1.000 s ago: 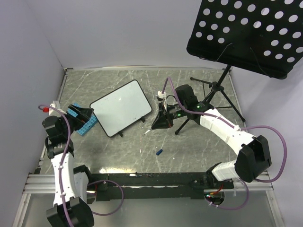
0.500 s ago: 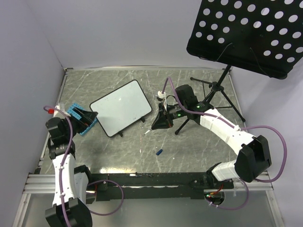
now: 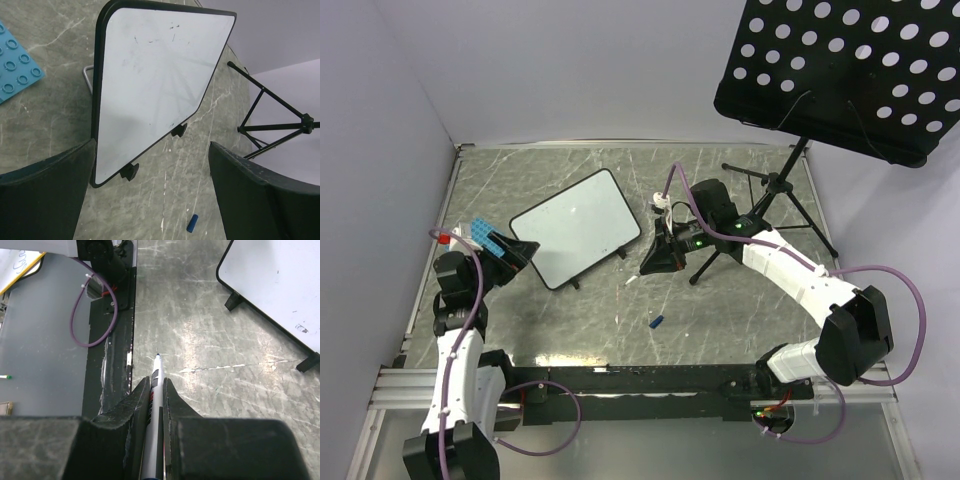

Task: Write a sentence on the whiteboard
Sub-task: Pick up the whiteboard from the whiteboard stand.

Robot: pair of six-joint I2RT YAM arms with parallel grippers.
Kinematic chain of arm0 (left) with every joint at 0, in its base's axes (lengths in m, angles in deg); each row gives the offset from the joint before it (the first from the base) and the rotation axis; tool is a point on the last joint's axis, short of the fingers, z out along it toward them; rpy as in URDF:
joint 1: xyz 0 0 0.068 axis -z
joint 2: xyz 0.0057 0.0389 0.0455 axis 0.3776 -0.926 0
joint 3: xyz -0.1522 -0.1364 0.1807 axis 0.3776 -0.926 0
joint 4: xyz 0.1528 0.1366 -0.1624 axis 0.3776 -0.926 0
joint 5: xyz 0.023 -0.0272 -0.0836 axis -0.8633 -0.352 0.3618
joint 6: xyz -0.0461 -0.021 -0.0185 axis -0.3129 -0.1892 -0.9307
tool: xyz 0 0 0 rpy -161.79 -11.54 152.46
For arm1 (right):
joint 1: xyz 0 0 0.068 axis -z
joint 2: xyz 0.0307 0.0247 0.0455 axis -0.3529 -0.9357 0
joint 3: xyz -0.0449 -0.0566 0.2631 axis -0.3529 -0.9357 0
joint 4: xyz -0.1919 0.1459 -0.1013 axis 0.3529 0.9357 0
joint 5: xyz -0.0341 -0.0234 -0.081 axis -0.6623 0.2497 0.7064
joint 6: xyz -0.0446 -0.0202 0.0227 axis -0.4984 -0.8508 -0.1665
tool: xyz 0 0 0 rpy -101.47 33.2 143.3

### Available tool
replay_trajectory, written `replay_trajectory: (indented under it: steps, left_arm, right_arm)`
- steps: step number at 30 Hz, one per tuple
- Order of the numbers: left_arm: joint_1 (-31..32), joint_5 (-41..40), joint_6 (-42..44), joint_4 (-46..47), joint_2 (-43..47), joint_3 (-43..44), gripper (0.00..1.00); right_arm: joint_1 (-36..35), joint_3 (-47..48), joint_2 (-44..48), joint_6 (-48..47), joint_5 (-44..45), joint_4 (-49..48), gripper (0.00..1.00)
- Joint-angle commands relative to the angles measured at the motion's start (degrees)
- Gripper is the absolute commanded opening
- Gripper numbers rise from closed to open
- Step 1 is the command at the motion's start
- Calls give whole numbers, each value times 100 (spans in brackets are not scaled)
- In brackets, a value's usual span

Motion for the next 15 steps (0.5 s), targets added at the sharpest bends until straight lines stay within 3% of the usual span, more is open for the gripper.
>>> replay_trajectory:
  steps: [1,15]
  left_arm:
    - [73,-220,-121,328,84,5,98]
    - [81,87,-350,1056,-206,-161,99]
  right_arm:
    - [29,120,184,-135,-185,-63,0]
    - [29,111,219,-135,-202,-72,0]
